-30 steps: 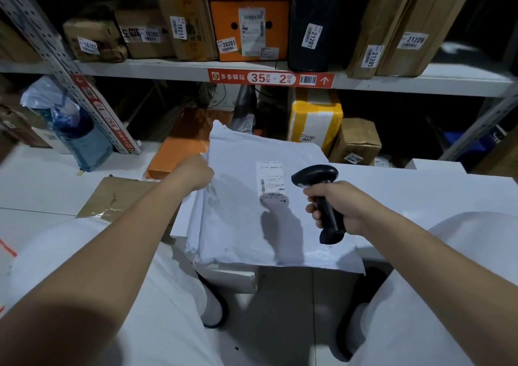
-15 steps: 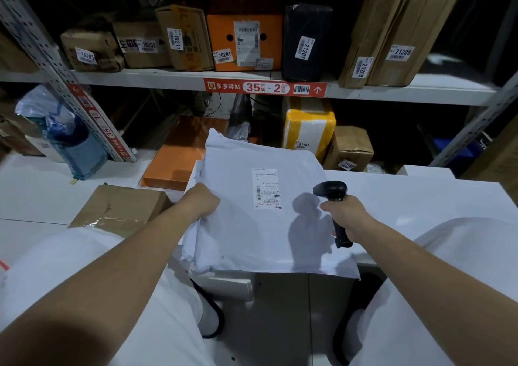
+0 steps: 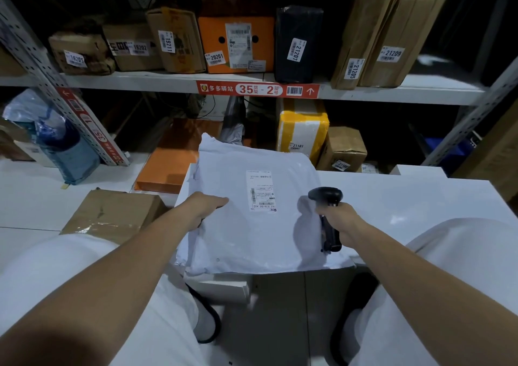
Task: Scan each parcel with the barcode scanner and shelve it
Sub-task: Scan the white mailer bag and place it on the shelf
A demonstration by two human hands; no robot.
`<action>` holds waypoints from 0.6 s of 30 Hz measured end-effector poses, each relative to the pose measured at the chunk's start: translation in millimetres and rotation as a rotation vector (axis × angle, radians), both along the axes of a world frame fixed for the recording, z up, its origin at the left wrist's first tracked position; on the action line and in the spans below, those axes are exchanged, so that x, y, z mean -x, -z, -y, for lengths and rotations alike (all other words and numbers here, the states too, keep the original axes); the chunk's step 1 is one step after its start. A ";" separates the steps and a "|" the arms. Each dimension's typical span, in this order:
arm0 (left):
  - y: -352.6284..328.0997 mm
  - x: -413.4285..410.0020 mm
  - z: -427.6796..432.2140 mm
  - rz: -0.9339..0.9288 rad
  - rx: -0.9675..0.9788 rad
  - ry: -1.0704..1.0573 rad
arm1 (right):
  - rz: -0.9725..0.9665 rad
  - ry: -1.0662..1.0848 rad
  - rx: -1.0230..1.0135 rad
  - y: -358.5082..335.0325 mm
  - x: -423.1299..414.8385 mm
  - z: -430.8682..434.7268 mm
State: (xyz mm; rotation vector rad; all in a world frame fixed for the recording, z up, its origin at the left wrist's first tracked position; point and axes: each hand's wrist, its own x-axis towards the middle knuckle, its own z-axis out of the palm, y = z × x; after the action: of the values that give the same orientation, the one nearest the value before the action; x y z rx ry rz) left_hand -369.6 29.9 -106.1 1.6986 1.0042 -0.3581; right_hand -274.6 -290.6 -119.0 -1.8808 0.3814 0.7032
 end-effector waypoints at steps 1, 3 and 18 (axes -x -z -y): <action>0.0 -0.7 1.9 0.001 0.006 0.000 | -0.003 -0.007 -0.017 0.2 1.2 -1.2; -2.0 0.3 5.7 0.005 0.025 0.003 | -0.008 -0.032 -0.038 1.1 3.4 -2.6; -35.4 -44.9 -13.6 0.079 0.034 0.247 | 0.063 0.102 0.028 -24.6 -6.2 20.0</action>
State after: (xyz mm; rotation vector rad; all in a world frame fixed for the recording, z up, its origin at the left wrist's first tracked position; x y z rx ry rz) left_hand -324.7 43.5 -70.6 1.7958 0.7282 -0.4613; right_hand -268.4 -310.6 -94.4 -1.8905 0.4454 0.5714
